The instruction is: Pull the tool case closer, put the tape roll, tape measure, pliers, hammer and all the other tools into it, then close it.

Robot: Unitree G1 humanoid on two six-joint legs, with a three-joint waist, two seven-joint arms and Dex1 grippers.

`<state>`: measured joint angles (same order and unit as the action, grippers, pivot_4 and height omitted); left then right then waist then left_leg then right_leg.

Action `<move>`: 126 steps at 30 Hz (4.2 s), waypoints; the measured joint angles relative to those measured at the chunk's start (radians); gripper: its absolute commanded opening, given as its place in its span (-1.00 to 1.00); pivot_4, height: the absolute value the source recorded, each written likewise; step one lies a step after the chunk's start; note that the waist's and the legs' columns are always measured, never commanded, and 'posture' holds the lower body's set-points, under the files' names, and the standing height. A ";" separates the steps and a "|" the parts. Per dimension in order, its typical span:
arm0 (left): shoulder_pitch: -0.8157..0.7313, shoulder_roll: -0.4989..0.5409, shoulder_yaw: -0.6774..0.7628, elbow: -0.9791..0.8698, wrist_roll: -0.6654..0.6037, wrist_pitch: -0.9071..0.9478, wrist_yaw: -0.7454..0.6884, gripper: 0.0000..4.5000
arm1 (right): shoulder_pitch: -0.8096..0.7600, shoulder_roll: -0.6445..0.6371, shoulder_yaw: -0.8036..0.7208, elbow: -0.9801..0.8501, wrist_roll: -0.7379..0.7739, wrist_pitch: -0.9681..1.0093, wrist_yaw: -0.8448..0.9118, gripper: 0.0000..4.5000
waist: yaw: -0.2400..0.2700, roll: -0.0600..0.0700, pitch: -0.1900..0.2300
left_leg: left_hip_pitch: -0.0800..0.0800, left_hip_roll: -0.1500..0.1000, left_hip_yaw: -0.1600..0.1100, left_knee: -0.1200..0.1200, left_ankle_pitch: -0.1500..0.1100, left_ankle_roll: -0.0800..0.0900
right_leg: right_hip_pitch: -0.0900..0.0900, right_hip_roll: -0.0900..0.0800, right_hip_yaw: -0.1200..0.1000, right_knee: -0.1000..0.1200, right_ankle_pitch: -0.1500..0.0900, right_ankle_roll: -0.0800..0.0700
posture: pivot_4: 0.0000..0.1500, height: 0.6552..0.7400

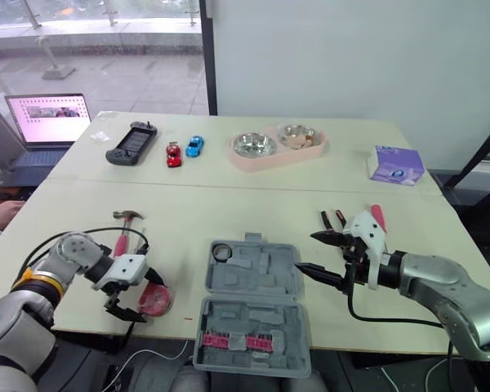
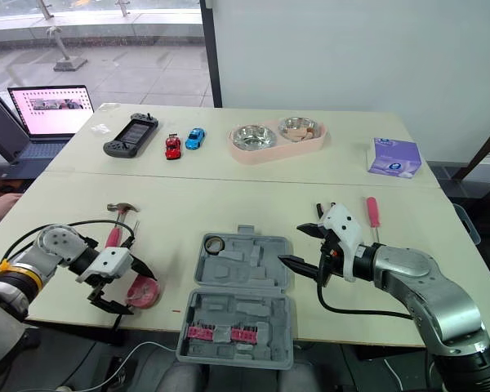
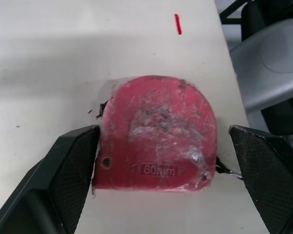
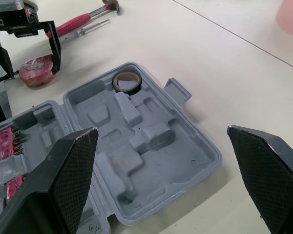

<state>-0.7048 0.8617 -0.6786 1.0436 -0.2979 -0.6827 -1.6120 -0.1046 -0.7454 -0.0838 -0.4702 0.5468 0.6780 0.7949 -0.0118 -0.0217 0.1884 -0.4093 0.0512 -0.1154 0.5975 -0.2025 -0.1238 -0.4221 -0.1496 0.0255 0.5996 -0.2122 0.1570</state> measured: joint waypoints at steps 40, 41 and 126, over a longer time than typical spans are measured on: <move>0.066 -0.024 0.352 -0.982 -0.082 0.858 0.286 0.30 | -0.682 0.072 0.172 0.304 0.544 0.917 -0.152 1.00 | -0.005 0.001 0.002 | -0.001 0.000 -0.001 -0.001 0.001 0.001 | 0.000 0.000 0.000 0.001 0.000 0.000 | 1.00 1.00; 0.070 -0.028 0.353 -1.018 -0.082 0.899 0.307 0.30 | -0.692 0.071 0.193 0.355 0.601 0.926 -0.198 1.00 | -0.004 0.001 0.002 | -0.001 0.000 -0.001 -0.001 0.001 0.001 | 0.000 0.000 0.000 0.001 0.000 0.000 | 1.00 1.00; 0.848 -0.131 0.888 -1.507 -0.380 0.933 0.283 1.00 | -0.324 -0.179 0.071 0.845 0.918 0.847 -0.580 -0.81 | -0.005 0.002 0.003 | -0.002 0.000 -0.001 0.001 0.001 0.007 | -0.001 0.001 0.000 -0.003 0.001 -0.001 | 1.00 1.00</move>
<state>0.1427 0.7305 0.2096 -0.4633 -0.6776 0.2500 -1.3291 -0.4283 -0.9246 -0.0126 0.3746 1.4646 1.5246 0.2144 -0.0164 -0.0198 0.1912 -0.4117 0.0510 -0.1168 0.5989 -0.2019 -0.1165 -0.4226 -0.1481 0.0256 0.5964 -0.2116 0.1556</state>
